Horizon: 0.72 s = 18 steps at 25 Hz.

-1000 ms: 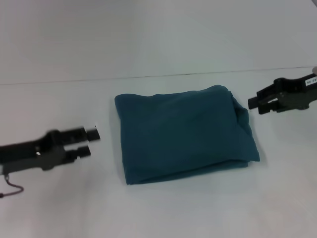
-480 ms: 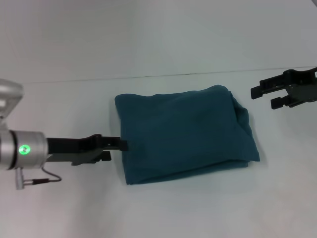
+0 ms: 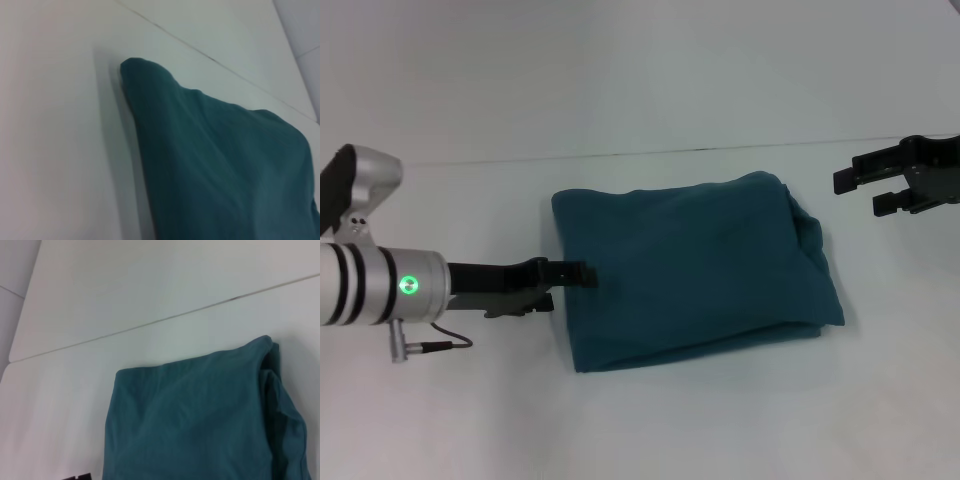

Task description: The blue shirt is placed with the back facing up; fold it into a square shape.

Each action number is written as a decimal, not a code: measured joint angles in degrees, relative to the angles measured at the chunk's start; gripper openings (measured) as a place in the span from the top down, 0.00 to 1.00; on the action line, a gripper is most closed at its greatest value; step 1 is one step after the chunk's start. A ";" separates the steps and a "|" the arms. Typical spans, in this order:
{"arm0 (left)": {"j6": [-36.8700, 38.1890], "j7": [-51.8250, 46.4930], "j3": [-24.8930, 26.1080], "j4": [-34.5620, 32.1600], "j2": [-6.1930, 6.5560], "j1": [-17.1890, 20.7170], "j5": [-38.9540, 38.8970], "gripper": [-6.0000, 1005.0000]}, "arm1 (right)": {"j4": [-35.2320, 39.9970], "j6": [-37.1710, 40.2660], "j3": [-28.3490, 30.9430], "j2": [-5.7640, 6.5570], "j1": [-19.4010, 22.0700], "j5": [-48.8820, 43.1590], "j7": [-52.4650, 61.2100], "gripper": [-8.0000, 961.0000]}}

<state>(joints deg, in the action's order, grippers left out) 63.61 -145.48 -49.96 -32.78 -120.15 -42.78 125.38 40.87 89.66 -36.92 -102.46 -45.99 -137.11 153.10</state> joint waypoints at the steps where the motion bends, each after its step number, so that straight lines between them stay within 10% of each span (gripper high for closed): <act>1: -0.57 -0.01 -0.13 0.79 0.00 -0.39 0.04 0.16 | 0.00 0.00 0.02 0.00 0.01 0.00 0.00 0.11; 18: -5.35 0.31 -1.12 5.66 -1.76 -4.29 0.43 0.13 | -0.44 -0.17 1.20 -0.02 0.12 0.00 0.00 0.11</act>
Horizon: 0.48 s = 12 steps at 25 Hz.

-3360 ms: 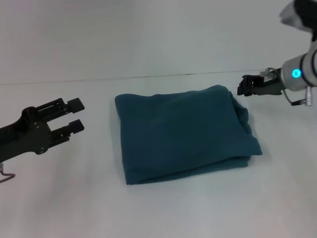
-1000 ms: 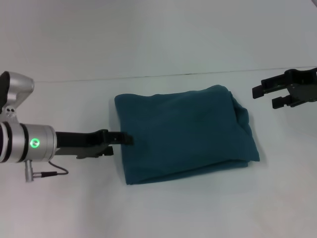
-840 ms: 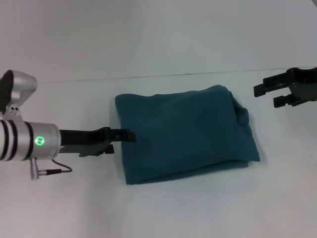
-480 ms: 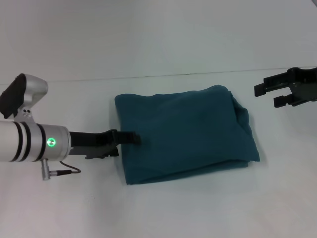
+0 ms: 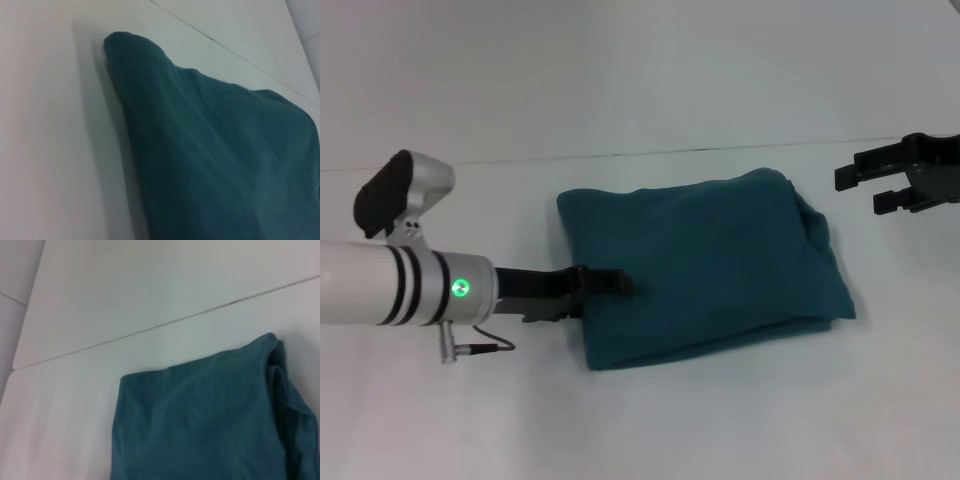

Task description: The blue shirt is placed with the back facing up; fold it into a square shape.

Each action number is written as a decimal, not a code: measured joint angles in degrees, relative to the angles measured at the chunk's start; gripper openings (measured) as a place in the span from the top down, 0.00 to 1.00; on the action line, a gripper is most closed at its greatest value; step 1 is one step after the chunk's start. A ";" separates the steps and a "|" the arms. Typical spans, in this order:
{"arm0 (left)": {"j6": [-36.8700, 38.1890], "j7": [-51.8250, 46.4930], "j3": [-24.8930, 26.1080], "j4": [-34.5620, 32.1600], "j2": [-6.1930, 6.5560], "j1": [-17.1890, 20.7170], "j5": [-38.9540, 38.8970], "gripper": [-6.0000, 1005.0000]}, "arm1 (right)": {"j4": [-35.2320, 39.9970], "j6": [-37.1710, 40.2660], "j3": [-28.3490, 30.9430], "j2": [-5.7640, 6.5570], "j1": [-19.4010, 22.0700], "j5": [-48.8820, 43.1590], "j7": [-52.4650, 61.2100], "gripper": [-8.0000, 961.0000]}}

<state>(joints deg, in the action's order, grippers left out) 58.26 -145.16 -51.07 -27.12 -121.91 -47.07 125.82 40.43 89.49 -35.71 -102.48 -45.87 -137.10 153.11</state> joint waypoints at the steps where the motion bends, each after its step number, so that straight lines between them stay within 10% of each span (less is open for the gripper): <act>1: -0.51 -0.19 0.01 0.59 -0.07 -0.55 0.13 0.13 | -0.01 0.01 0.19 0.00 0.00 0.01 0.00 0.11; 12: -1.40 -0.13 -1.40 2.05 0.02 -2.52 0.40 0.36 | -0.09 0.10 1.62 0.02 0.01 0.09 -0.16 0.11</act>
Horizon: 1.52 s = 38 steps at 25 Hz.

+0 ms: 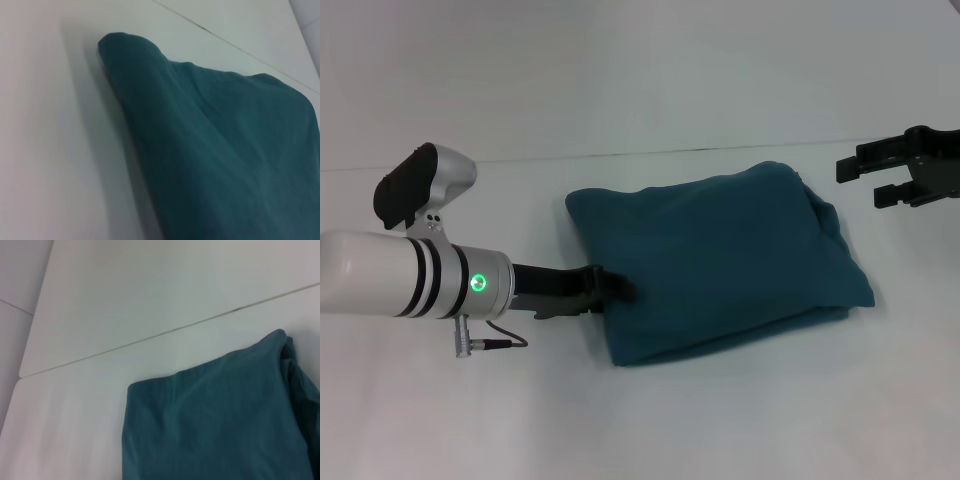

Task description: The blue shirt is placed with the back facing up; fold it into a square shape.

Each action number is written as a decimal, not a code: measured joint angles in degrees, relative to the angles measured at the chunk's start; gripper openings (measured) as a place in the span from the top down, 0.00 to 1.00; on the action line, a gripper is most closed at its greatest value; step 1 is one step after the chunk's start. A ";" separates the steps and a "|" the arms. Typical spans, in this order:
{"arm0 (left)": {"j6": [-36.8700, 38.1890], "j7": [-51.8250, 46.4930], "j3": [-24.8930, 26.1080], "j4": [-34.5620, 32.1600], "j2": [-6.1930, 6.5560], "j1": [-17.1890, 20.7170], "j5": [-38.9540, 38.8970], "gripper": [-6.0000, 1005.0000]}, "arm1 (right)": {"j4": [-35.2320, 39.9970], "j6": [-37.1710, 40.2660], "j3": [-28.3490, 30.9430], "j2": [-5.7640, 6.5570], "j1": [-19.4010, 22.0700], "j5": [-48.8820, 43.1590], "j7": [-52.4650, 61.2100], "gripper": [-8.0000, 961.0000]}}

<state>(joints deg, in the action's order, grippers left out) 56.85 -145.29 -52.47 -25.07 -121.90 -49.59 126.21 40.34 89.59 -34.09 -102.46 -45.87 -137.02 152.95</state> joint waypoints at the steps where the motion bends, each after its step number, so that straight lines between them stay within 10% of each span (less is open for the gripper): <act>1: -0.03 0.00 0.00 -0.03 -0.01 0.00 0.00 0.39 | 0.00 0.01 0.00 0.02 0.04 0.00 0.00 0.11; 17: 2.46 -0.01 0.01 -1.46 -0.76 0.44 0.00 0.89 | -0.09 0.00 0.63 0.07 0.27 0.00 -0.03 0.11; 28: 18.64 -3.29 0.94 -19.65 -1.64 17.06 0.01 0.90 | -0.37 -0.43 0.92 0.01 0.61 0.00 -0.06 0.11; 38: 16.83 -1.53 5.16 -15.17 1.95 15.62 2.69 0.90 | -0.87 -0.24 0.90 -0.19 0.60 -0.01 -0.35 0.11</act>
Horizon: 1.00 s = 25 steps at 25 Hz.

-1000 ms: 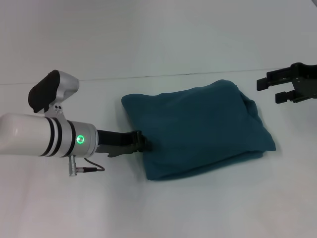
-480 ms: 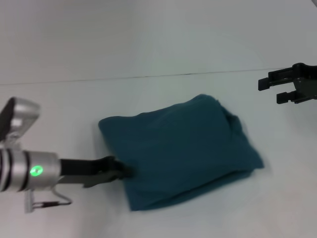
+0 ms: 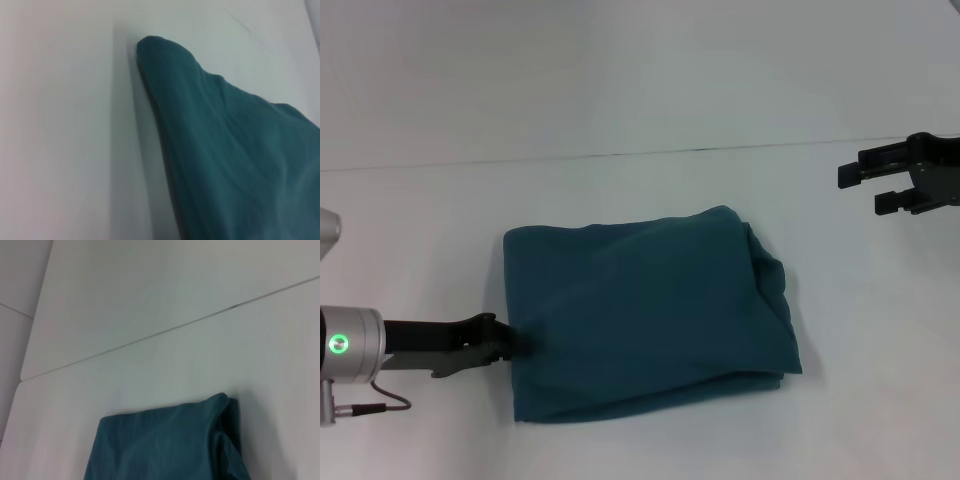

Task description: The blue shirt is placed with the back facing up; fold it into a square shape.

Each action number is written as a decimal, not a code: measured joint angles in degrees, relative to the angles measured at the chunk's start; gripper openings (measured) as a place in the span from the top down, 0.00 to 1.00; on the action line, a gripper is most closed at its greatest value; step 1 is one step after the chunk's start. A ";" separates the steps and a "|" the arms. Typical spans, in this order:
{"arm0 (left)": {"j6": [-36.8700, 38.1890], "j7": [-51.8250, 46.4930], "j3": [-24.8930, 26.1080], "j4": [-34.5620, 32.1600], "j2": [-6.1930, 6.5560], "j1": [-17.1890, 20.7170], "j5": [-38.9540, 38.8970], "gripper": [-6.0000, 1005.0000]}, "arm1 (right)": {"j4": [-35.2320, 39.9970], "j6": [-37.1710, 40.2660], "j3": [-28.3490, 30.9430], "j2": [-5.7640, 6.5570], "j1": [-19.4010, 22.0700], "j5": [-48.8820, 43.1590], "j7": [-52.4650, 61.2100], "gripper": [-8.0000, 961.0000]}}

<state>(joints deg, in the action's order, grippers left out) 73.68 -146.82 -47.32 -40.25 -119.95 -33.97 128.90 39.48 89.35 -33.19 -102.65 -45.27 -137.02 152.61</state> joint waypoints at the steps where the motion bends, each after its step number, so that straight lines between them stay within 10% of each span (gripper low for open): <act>1: 0.01 0.29 0.13 0.41 0.12 -0.29 0.26 0.90 | -0.01 0.08 -0.01 0.00 0.01 0.00 -0.01 0.11; 9: 5.77 1.27 3.23 -3.26 0.45 0.16 0.91 0.92 | -0.02 0.19 0.06 0.08 0.10 0.08 -0.03 0.11; 15: 11.12 0.88 12.64 -5.41 0.32 1.42 -2.14 0.67 | -0.02 0.22 0.06 0.06 0.19 0.45 -0.03 0.11; 25: 15.96 10.32 13.66 -1.43 -0.31 1.44 -9.95 0.31 | -0.11 5.02 -0.47 -0.87 0.73 3.55 -13.52 0.11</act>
<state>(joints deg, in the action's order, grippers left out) 89.63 -136.50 -33.66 -41.67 -120.26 -32.53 118.95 39.37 94.37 -33.66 -103.53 -44.53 -133.47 139.08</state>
